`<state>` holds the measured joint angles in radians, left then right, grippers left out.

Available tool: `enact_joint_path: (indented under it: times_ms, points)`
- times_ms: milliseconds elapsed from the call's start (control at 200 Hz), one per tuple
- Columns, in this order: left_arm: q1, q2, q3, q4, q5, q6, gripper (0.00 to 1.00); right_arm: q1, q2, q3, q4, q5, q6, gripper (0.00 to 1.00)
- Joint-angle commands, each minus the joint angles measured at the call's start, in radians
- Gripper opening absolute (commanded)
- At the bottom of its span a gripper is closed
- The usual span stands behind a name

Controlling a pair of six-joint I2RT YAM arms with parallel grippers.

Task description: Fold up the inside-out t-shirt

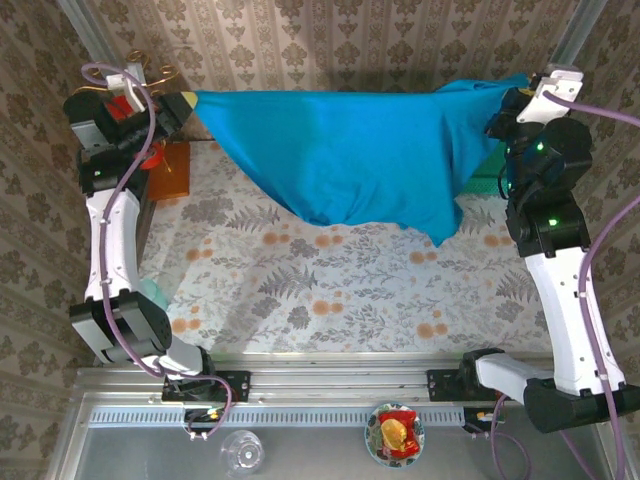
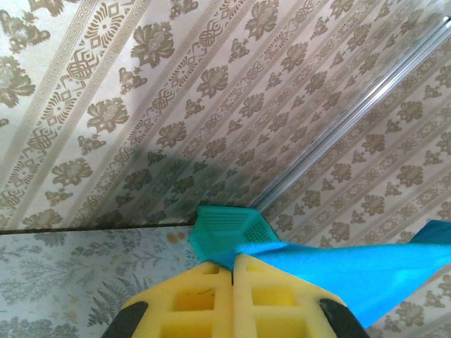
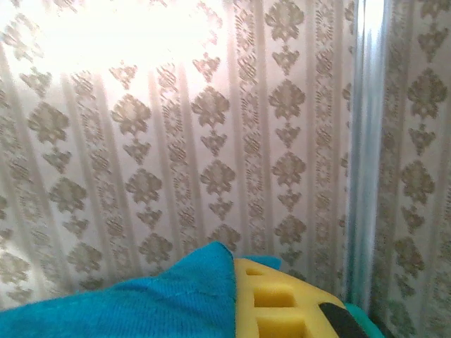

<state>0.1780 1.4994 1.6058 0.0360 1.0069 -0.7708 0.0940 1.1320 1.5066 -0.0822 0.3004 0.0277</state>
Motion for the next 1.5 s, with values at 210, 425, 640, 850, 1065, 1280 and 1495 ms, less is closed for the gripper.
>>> enact_joint_path:
  times_ms: [210, 425, 640, 850, 1065, 1280, 1495]
  points:
    - [0.071, -0.001, 0.224, -0.06, -0.019, 0.001, 0.0, -0.011, 0.027, -0.141, 0.038, -0.208, 0.207, 0.0]
    - [-0.017, 0.026, 0.011, -0.017, -0.005, -0.01, 0.0, -0.017, -0.001, -0.055, -0.01, -0.05, 0.071, 0.0]
    - [-0.073, 0.036, -0.097, 0.121, 0.003, -0.082, 0.0, -0.017, -0.05, -0.005, 0.067, 0.099, 0.009, 0.0]
    - [0.003, 0.005, 0.005, 0.188, 0.041, -0.169, 0.0, -0.016, -0.005, -0.068, 0.043, -0.103, 0.153, 0.0]
    - [0.022, -0.076, 0.136, -0.086, -0.029, 0.044, 0.0, -0.012, 0.007, -0.175, 0.058, -0.212, 0.269, 0.0]
    - [-0.102, -0.029, -0.333, 0.17, -0.028, -0.074, 0.0, -0.016, -0.062, 0.037, -0.109, 0.101, -0.07, 0.0]
    - [-0.083, -0.023, -0.313, 0.347, 0.007, -0.205, 0.0, -0.014, -0.077, 0.058, -0.126, 0.076, -0.086, 0.0]
